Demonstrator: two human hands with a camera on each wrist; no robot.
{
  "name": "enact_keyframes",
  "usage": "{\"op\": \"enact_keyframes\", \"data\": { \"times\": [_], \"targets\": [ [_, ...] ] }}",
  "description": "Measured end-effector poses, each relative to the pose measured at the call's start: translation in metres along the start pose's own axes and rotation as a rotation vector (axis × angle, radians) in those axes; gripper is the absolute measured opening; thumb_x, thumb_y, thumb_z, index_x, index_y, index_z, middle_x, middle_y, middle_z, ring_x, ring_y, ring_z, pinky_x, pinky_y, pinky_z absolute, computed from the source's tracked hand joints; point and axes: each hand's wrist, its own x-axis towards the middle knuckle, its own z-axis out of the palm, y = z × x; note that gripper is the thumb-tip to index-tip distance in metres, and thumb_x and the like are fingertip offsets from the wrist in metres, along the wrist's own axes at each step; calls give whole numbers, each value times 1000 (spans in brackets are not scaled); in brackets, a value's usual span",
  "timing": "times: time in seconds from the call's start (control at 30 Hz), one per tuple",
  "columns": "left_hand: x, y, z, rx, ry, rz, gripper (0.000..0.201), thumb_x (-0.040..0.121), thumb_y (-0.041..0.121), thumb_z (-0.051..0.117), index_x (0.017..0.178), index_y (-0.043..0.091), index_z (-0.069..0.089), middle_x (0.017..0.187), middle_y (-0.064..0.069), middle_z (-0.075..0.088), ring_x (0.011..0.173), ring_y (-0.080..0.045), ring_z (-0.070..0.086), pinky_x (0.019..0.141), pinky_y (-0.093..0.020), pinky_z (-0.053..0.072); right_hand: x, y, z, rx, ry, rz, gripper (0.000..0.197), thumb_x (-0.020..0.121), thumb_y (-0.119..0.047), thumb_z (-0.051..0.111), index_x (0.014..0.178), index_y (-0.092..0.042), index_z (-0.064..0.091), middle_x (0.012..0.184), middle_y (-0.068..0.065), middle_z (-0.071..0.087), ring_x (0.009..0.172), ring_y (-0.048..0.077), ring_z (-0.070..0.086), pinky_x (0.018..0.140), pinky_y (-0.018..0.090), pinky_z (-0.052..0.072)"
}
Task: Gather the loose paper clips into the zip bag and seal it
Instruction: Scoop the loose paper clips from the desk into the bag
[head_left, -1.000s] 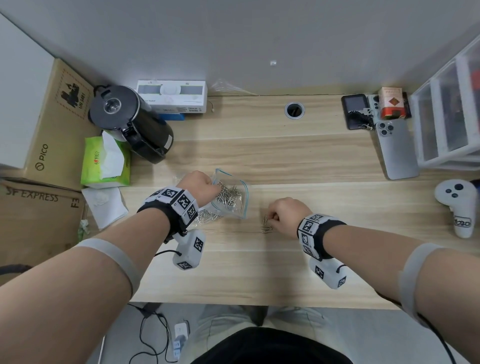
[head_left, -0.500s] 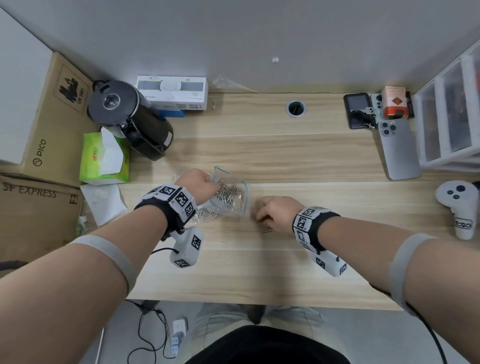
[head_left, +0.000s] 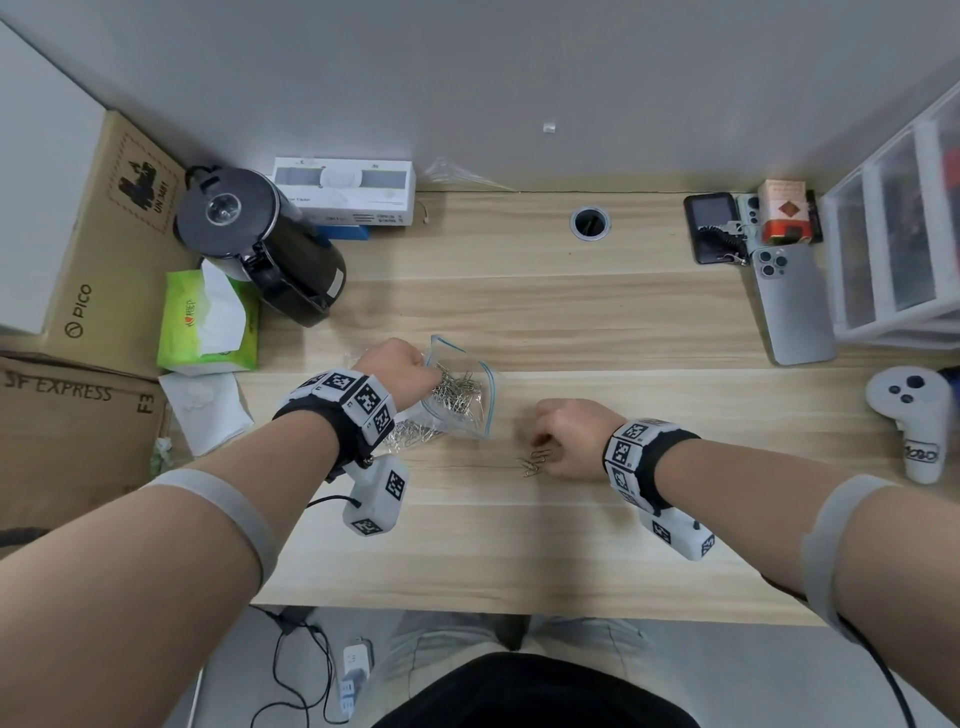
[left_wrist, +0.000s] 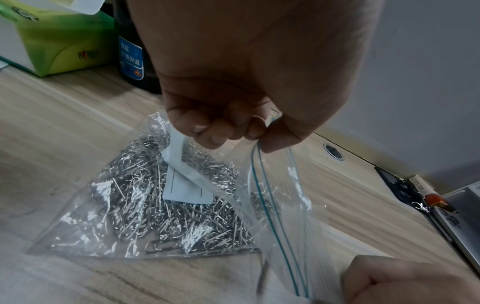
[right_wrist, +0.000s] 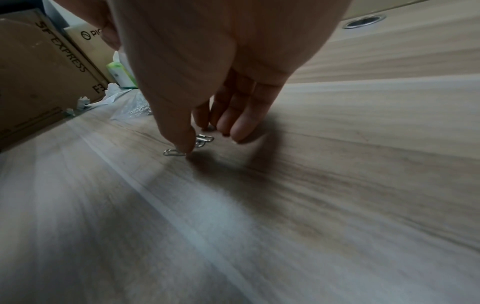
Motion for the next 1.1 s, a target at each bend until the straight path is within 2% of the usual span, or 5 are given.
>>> {"op": "enact_keyframes", "data": {
  "times": [0.13,0.47,0.6,0.7,1.1],
  "targets": [
    [-1,-1,0,0,-1,2,26,81,29,61,64,13,50,63,-6,43,60,-22,43,58,-30,36,0,-1,1,34,14,-55,21,81,-15,65,98,-20,74,103,-4,60,90,15,57,73,18,32],
    [-2,-4,-1,-6,3,10,29,81,30,63,63,13,47,62,-6,42,60,-21,42,58,-30,36,6,-4,0,-48,22,35,18,82,-16,54,83,-18,72,87,0,61,82,23,58,65,29,45],
    [-2,-4,0,-8,-2,10,30,82,29,63,62,13,46,61,-6,41,59,-22,41,57,-30,36,7,-13,6,-14,16,22,16,81,-29,62,83,-17,71,87,-1,58,84,22,58,70,29,46],
    [-2,-2,0,-2,-1,4,30,81,30,63,62,14,45,61,-6,41,59,-22,41,57,-29,35,7,-16,9,-32,-33,34,36,75,-48,69,98,-20,71,99,-1,57,89,20,56,77,31,48],
    [-2,0,-1,3,-5,2,32,80,27,62,59,15,42,61,-6,40,59,-22,40,56,-30,34,10,-12,13,-37,-7,-26,20,91,-21,59,103,-21,75,107,1,61,107,22,54,80,25,41]
  ]
}}
